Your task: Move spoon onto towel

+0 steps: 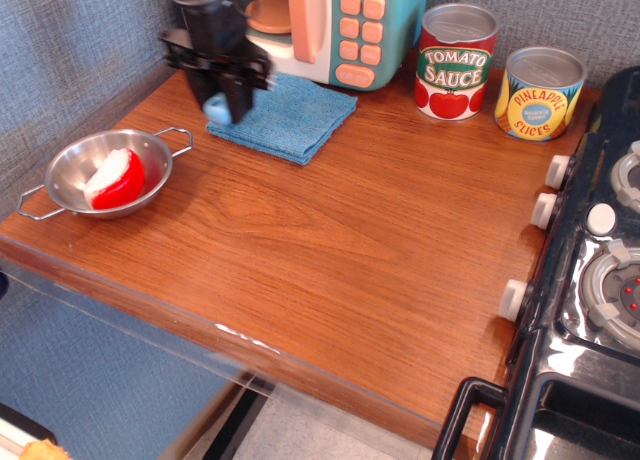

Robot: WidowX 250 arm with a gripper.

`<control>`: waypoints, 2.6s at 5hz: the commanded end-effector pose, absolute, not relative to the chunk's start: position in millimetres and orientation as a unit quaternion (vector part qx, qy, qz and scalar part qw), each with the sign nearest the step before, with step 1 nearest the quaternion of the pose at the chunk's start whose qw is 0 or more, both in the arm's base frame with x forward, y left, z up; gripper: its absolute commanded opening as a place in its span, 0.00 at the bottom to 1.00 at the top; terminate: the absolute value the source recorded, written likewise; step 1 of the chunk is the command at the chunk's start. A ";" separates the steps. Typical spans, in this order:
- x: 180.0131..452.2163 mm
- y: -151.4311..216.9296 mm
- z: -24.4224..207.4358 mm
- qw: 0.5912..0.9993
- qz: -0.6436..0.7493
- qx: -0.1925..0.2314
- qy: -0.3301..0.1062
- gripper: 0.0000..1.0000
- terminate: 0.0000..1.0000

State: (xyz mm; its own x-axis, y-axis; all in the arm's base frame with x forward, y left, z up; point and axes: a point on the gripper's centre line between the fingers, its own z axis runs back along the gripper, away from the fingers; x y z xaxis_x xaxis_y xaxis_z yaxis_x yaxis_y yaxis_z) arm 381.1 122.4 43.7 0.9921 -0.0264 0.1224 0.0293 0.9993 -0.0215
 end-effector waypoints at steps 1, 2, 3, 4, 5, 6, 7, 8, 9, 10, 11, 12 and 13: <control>394.7 102.7 56.3 0.995 -0.048 0.010 -0.087 0.00 0.00; 396.7 101.3 53.1 0.996 -0.041 0.027 -0.078 0.00 0.00; 394.5 104.7 52.2 0.996 -0.036 0.028 -0.074 1.00 0.00; 390.0 102.1 58.7 0.996 -0.044 0.037 -0.074 1.00 0.00; 361.8 95.5 75.6 0.993 -0.066 0.042 -0.086 1.00 0.00; 310.0 87.3 97.6 0.987 -0.100 0.070 -0.102 1.00 0.00; 261.9 65.3 111.1 0.985 -0.111 0.043 -0.124 1.00 0.00; 251.8 55.6 113.0 0.984 -0.112 0.023 -0.136 1.00 0.00; 252.1 53.5 111.1 0.988 -0.077 -0.008 -0.135 1.00 0.00; 252.9 46.6 106.1 0.993 -0.054 -0.004 -0.106 1.00 0.00; 252.8 32.8 103.0 0.994 -0.058 0.017 -0.088 1.00 0.00; 252.8 32.8 103.0 0.994 -0.058 0.017 -0.088 1.00 0.00; 252.8 32.8 103.0 0.994 -0.058 0.017 -0.088 1.00 1.00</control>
